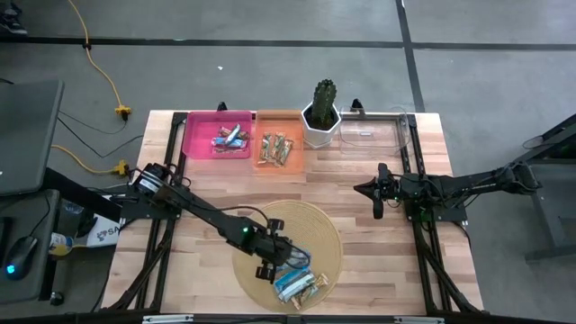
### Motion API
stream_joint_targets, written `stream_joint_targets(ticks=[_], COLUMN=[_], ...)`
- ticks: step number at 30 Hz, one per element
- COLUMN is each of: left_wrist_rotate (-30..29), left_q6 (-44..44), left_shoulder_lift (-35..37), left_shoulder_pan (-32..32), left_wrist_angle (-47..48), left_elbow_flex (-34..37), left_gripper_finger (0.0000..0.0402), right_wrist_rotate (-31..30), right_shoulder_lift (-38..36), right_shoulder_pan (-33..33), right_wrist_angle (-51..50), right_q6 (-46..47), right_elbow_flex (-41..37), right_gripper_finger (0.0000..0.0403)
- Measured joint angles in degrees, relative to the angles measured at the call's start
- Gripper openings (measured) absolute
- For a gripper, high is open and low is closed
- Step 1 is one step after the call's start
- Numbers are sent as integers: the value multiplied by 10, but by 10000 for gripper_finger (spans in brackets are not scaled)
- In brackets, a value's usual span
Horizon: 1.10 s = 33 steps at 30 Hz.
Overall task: Pick and place Granola Bars by type
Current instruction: Put the blue granola bar into the transparent bin
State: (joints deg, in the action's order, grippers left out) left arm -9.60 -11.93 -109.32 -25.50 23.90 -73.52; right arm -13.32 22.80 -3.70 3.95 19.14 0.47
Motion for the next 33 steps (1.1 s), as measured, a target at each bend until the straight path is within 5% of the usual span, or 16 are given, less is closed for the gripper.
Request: stream_joint_targets(ticks=[9,18,22,33], left_wrist_rotate=[33,307,380,360], left_q6=[1,-67,-94,-138], left_shoulder_lift=[1,2,2,2], left_shoulder_pan=[5,64,83,133], left_wrist_angle=[16,-40,-117,-241], left_elbow_flex=[-110,-213,-216,-252], left_gripper_finger=[60,60,60,60], right_wrist_rotate=[0,0,0,0], right_shoulder_lift=[0,0,0,0], right_shoulder_pan=[0,0,0,0], right_wrist_angle=[1,1,1,1], right_q6=[0,1,1,1], right_elbow_flex=[0,0,0,0], right_gripper_finger=[0,0,0,0])
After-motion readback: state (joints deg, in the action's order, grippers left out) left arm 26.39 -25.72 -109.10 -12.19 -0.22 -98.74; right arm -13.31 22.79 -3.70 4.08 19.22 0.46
